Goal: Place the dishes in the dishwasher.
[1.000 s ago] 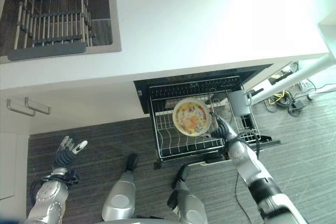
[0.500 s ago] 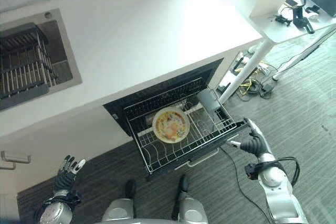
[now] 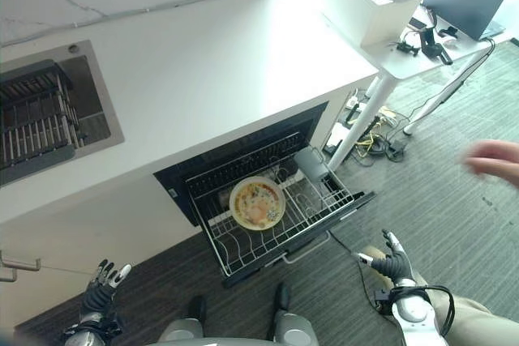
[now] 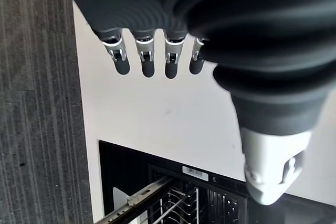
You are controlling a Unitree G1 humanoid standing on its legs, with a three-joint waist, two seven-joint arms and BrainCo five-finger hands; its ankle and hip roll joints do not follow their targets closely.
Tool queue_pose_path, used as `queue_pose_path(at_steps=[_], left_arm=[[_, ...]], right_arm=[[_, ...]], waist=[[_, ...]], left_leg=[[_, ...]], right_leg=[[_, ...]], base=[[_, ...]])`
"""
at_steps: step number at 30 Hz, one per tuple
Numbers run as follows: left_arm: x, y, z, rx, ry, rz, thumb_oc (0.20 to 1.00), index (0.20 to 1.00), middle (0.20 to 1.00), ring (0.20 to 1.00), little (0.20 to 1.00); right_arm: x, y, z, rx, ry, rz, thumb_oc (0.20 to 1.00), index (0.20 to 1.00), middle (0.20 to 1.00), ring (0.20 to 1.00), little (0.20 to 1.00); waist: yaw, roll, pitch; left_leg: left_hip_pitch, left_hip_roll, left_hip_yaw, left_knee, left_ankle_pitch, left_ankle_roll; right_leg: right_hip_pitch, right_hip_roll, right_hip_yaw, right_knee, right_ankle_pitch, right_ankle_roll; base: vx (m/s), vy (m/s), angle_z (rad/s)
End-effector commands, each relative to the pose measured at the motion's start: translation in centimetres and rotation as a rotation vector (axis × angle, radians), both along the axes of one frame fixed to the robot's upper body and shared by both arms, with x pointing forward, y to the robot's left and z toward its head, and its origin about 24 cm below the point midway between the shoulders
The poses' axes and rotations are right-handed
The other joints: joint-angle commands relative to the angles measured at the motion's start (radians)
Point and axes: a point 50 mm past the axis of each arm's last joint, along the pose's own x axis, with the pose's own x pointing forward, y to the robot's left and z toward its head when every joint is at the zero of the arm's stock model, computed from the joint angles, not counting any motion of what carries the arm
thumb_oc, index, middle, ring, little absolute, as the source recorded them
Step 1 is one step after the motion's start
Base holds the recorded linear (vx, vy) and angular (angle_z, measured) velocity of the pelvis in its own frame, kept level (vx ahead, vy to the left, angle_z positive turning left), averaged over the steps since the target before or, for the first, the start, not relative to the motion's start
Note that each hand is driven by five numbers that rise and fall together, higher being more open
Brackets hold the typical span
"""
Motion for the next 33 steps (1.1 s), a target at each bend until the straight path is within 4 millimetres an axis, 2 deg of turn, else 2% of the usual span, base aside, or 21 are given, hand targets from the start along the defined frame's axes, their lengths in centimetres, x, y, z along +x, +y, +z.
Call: queue_pose_path(at_steps=[1,7,18,33], left_arm=[[1.4,1.2,1.4,0.078,-0.059,-0.02,1.0,1.0,1.0,1.0,1.0],[0.6,1.1,0.9,0.073,-0.038,-0.008,1.0,1.0,1.0,1.0,1.0],[0.2,1.0,0.6,0.073,-0.026,-0.004,1.0,1.0,1.0,1.0,1.0],[-0.5,1.3,0.5,0.079,-0.018,0.01,1.0,1.0,1.0,1.0,1.0]], right_arm=[[1.9,-0.8,2.9,-0.025,-0.14,-0.01,1.0,1.0,1.0,1.0,1.0],[1.7,-0.7,2.8,0.012,-0.154,-0.025,1.0,1.0,1.0,1.0,1.0],[1.8,-0.8,2.8,0.001,-0.148,-0.013,1.0,1.0,1.0,1.0,1.0],[1.5,-0.4,3.7,0.007,-0.191,0.012,1.0,1.0,1.0,1.0,1.0]], waist=[[0.018,0.024,0.02],[0.026,0.026,0.012],[0.037,0.027,0.001],[0.036,0.032,-0.015]], left_leg=[[-0.005,0.045,0.067,0.019,-0.049,0.0],[0.002,0.041,0.058,0.016,-0.05,-0.002],[0.006,0.038,0.038,0.008,-0.051,-0.004],[0.012,0.042,0.05,0.005,-0.054,-0.011]], right_leg=[[0.064,-0.087,-0.031,0.069,-0.111,0.102],[0.075,-0.086,-0.042,0.069,-0.12,0.095],[0.087,-0.081,-0.053,0.068,-0.128,0.09],[0.098,-0.084,-0.081,0.057,-0.128,0.09]], base=[[0.02,0.019,0.08],[0.01,0.009,0.02],[0.0,0.002,0.02],[0.0,-0.022,0.04]])
